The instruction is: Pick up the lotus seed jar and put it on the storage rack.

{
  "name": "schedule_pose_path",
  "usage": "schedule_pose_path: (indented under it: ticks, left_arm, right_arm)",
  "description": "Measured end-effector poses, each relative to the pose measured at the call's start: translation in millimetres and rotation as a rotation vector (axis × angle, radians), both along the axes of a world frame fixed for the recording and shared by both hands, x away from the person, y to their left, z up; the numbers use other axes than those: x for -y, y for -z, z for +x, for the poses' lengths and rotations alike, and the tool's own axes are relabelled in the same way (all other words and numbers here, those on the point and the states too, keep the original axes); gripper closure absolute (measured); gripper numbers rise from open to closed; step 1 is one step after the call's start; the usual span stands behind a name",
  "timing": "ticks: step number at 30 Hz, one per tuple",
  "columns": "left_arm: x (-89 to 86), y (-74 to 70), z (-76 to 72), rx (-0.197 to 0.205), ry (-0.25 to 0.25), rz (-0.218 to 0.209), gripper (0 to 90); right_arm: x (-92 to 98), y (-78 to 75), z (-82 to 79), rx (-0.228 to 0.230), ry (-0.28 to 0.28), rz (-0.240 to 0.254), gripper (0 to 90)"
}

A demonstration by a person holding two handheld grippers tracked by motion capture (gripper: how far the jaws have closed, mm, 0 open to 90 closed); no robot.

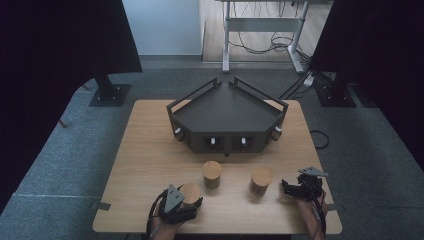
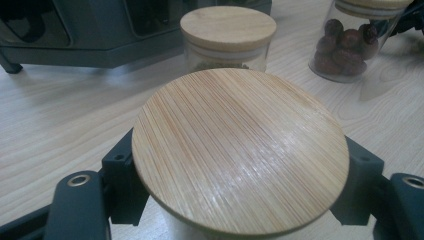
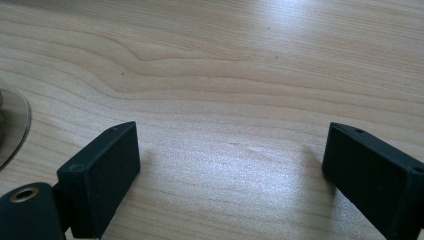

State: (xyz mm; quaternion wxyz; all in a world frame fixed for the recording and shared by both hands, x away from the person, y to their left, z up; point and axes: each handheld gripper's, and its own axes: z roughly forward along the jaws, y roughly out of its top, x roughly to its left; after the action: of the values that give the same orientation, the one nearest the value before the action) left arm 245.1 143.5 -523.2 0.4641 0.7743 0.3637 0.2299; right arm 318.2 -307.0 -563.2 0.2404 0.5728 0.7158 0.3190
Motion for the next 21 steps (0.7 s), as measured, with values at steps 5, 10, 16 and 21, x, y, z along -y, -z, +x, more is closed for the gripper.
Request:
schedule_pose_path:
  ticks: [5, 10, 16, 21]
  left_arm:
    - [-1.2, -4.2, 0.5, 0.003, -0.003, -0.008, 25.9]
    - [-3.9, -8.2, 1.2, 0.006, -0.01, -0.012, 25.9]
    - [-6.9, -12.8, 2.0, 0.011, -0.018, -0.02, 25.9]
    - [-8.3, -16.2, 2.9, 0.017, -0.023, -0.019, 25.9]
  right_arm:
    - [0.0, 0.0, 0.0, 0.0, 0.0, 0.0, 7.8]
    - [0.0, 0.0, 0.0, 0.0, 0.0, 0.0, 7.8]
    - [0.0, 0.0, 0.0, 0.0, 0.0, 0.0, 7.8]
    - [0.0, 0.0, 0.0, 0.0, 0.0, 0.0, 7.8]
